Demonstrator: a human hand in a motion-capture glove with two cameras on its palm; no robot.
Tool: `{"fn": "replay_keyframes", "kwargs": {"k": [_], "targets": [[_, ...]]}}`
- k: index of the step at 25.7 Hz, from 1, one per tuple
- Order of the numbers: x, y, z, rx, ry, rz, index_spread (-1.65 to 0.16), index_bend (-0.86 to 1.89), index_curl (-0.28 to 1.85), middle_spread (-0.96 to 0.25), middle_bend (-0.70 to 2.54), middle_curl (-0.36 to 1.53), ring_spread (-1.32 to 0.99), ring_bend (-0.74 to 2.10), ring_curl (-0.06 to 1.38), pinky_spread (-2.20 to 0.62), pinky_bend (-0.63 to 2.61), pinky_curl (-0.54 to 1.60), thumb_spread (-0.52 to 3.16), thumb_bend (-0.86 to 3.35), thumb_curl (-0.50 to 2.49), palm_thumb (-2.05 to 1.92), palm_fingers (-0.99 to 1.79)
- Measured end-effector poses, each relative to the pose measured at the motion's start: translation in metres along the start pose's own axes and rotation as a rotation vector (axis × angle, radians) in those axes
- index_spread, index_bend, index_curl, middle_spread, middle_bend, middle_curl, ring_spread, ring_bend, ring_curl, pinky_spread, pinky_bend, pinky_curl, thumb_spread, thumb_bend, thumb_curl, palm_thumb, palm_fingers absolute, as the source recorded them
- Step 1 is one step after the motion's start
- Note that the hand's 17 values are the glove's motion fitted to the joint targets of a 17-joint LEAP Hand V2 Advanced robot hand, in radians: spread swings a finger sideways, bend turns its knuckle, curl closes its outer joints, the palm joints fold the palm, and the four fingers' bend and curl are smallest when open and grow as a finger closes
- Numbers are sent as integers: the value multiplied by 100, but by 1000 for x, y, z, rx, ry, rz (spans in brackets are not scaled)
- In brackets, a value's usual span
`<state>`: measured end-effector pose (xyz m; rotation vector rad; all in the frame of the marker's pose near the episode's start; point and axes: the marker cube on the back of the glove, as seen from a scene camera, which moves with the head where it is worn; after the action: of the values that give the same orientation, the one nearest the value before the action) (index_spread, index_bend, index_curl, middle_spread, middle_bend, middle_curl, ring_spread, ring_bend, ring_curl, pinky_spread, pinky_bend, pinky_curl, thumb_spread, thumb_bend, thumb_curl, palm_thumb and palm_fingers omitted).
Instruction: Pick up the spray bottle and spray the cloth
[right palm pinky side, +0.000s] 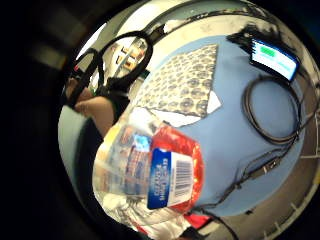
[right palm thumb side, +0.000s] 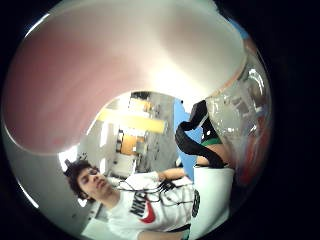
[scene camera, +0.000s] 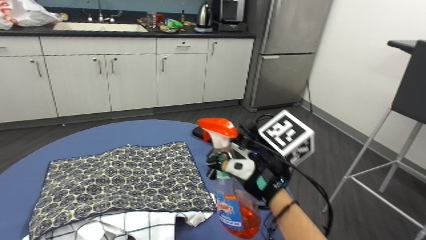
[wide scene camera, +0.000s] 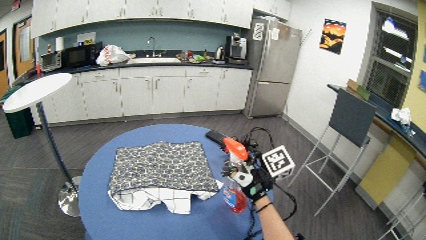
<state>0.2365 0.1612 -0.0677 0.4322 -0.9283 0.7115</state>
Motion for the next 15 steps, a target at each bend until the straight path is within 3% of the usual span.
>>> {"fn": "replay_keyframes", "kwargs": {"k": [5,15], "targets": [[-67,-74,48,-442,291,120,-20,9,23,-8,51,44,-8,57,40,9,34,27,85,4,48,89,113],[-22,-96,105,-799,731,395,-16,11,24,-8,52,45,-9,57,41,6,36,29,89,-1,52,89,117]]}}
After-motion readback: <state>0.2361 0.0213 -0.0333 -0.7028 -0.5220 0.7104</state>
